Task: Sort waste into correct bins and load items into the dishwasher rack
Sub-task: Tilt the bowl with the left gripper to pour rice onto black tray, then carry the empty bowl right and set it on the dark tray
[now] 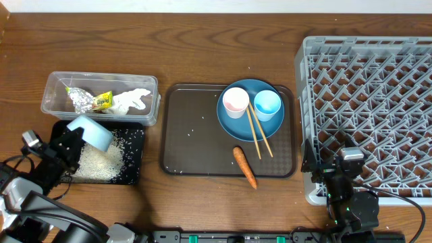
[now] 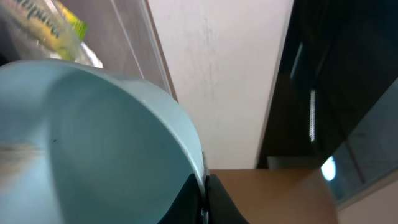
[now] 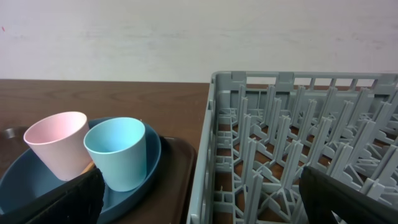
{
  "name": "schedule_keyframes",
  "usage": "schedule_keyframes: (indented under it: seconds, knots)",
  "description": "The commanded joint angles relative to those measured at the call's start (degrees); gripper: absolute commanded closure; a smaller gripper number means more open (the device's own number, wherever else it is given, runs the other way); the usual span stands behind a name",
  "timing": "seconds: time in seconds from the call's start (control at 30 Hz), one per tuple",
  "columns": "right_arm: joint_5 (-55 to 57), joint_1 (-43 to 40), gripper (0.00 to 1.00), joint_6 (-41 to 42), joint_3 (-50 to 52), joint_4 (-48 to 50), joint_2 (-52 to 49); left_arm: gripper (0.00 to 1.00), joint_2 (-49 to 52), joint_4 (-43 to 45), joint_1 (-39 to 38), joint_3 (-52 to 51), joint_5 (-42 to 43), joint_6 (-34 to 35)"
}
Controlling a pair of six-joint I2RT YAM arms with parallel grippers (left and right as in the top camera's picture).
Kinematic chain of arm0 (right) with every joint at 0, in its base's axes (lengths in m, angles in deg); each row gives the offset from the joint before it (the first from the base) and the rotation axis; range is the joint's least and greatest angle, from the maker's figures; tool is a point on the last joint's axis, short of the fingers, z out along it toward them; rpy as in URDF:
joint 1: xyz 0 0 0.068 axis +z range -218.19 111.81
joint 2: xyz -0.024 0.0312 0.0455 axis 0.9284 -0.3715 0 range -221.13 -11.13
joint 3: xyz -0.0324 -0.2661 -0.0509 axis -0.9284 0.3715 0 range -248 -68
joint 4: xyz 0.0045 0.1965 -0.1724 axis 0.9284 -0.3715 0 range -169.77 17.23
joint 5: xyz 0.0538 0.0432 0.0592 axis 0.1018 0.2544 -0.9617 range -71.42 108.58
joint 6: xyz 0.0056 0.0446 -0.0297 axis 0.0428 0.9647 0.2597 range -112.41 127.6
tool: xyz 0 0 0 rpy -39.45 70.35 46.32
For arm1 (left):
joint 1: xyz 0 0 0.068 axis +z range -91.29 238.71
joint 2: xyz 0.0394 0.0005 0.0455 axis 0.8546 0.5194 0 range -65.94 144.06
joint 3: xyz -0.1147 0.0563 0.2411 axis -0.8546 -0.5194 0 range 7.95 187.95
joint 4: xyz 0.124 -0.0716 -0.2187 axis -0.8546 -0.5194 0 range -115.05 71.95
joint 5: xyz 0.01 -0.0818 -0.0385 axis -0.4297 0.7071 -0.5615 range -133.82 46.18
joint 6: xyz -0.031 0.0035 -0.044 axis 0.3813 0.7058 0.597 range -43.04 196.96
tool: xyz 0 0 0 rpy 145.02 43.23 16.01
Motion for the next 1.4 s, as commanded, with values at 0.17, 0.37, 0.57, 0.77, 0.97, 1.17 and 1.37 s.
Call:
schedule_keyframes:
  seconds: [0.17, 0.37, 0.57, 0.77, 0.97, 1.17, 1.37]
  knots:
    - [-0.17, -0.90, 0.01, -0.68, 0.07, -0.26, 0.31, 0.92, -1.66, -0.96, 0.46, -0.13, 1.51, 1.84]
    - [-0.17, -0.90, 0.01, -0.68, 0.07, -0.26, 0.31, 0.93, -1.77, 0.26, 0.46, -0.13, 1.51, 2.36]
    - [-0.17, -0.90, 0.01, -0.66, 0.07, -0.26, 0.31, 0.94, -1.95, 0.26, -2.23, -0.13, 1.49, 2.03]
    - [-0.17, -0.90, 0.01, -0.66, 0.07, -0.26, 0.31, 0.94, -6.27, 0.26, -9.22, 0.94, -1.81, 4.37]
    - [-0.17, -0.90, 0.01, -0.66, 0.07, -0.26, 0.31, 0.94, -17.20, 0.24, -17.11, 1.70, -9.77, 10.49]
    - [-0.17, -0.90, 0.01, -0.66, 0.07, -0.26, 0.31, 0.94, -30.91, -1.05, -31.12, 1.70, -25.53, 16.50]
    - [-0.17, -0.90, 0.01, -0.66, 0.07, -0.26, 0.31, 0.94, -38.36, -7.06, -48.94, 1.70, -48.11, 18.36]
